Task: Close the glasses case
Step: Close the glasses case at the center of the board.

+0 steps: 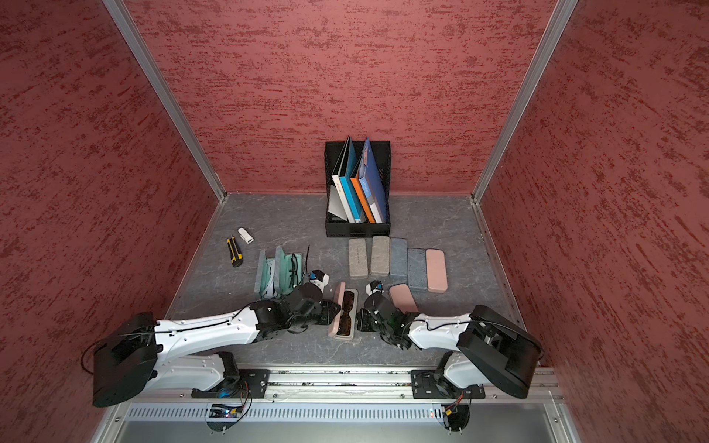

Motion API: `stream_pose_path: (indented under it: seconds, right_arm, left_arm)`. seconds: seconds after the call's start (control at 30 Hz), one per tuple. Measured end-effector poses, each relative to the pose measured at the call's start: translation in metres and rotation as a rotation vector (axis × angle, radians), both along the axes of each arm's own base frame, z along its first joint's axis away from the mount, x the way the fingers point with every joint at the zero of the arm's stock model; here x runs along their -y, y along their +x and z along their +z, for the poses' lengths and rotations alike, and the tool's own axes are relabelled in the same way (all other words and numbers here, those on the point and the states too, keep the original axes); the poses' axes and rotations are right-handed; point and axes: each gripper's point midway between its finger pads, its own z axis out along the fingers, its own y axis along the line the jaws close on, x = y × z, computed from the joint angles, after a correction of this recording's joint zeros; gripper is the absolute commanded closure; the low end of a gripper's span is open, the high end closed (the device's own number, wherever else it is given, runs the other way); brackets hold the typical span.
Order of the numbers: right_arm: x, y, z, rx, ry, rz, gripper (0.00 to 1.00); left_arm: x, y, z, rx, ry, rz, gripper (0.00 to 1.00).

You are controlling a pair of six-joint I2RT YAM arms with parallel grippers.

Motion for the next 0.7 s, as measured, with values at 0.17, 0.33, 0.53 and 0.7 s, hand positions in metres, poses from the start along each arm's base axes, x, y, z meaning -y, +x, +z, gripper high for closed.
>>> stream_pose_path:
  seconds: [0.17,0.33,0.53,0.7]
  right_arm:
    - [0.0,0.0,0.0,0.001,0.001,0.0,0.94]
    - [-0.001,0.001,0.0,0.002,0.006,0.001,0.94]
    - [0.0,0.001,0.0,-0.001,0.011,-0.001,0.93]
    - [0.021,-0.002,0.004,-0.025,-0.02,-0.023,0.86]
  left_arm:
    - [0.009,0.003,0.0,0.004,-0.018,-0.005,0.92]
    - [0.019,0.006,-0.012,-0.006,-0.005,-0.011,0.94]
    - [0.031,0.005,-0.04,-0.049,0.019,-0.027,0.92]
    - [0.027,0.002,-0.035,-0.05,-0.008,-0.017,0.8]
